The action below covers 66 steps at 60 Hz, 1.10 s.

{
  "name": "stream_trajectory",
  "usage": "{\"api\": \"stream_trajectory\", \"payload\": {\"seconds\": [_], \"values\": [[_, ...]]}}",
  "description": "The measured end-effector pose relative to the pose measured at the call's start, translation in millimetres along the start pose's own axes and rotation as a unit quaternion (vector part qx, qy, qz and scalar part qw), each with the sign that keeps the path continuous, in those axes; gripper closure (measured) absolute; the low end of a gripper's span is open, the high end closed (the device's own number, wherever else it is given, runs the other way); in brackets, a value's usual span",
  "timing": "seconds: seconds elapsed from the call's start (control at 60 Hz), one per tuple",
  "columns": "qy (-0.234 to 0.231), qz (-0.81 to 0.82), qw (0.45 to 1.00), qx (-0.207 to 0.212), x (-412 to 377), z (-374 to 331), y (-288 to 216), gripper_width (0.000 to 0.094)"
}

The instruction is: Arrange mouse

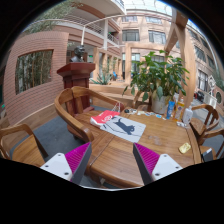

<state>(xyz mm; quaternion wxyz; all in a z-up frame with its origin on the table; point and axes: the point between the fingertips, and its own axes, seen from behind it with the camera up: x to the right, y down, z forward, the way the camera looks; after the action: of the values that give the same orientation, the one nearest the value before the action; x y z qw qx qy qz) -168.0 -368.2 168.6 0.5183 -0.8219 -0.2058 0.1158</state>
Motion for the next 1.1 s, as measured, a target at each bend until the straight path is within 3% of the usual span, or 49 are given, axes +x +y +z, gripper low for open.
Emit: {"api": "stream_trajectory", "payload": {"seconds": [0.233, 0.467, 0.667, 1.1], "values": [[0.047, 0.036, 0.996, -0.068, 88, 24, 80, 0.0082], [0.144, 0.078, 0.980, -0.108, 235, 37, 145, 0.0082], [0.204, 0.090, 0.970, -0.095, 345, 71, 144, 0.0077], [0.216, 0.149, 0.959, -0.110, 425, 161, 135, 0.0082]]}}
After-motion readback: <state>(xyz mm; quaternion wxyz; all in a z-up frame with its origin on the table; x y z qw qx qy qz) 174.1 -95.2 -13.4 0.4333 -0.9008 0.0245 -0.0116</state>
